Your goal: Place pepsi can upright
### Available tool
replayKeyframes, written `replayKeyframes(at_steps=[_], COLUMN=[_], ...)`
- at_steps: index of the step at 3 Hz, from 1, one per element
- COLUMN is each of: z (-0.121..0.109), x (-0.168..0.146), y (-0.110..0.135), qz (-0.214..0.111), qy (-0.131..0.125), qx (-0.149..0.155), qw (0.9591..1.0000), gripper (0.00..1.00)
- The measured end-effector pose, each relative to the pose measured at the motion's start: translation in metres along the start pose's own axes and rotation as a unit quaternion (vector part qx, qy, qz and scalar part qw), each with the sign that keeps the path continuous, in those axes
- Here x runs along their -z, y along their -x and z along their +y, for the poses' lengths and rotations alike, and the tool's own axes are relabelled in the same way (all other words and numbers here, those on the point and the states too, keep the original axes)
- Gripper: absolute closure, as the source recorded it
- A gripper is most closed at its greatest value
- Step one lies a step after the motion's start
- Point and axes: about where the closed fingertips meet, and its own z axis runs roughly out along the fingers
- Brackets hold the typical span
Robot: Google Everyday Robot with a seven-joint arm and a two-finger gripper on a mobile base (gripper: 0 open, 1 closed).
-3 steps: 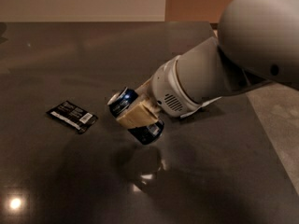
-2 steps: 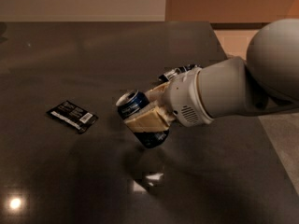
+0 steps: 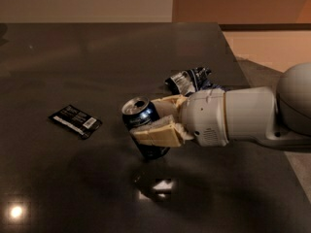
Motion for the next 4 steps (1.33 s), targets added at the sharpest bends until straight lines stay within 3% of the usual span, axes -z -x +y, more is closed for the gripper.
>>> replayKeyframes(at_steps=[1, 3, 4], z=[0.006, 0.012, 0.011], x=[-0.003, -0.006, -0.004], y=[0.003, -0.009, -0.016], qz=[-0.05, -0.122, -0.141], qy=[0.029, 0.07, 0.069], qx=[0.03, 0.072, 0.075], qw=[0.9979, 0.9874, 0.9847], gripper=[1.0, 1.0, 0.83])
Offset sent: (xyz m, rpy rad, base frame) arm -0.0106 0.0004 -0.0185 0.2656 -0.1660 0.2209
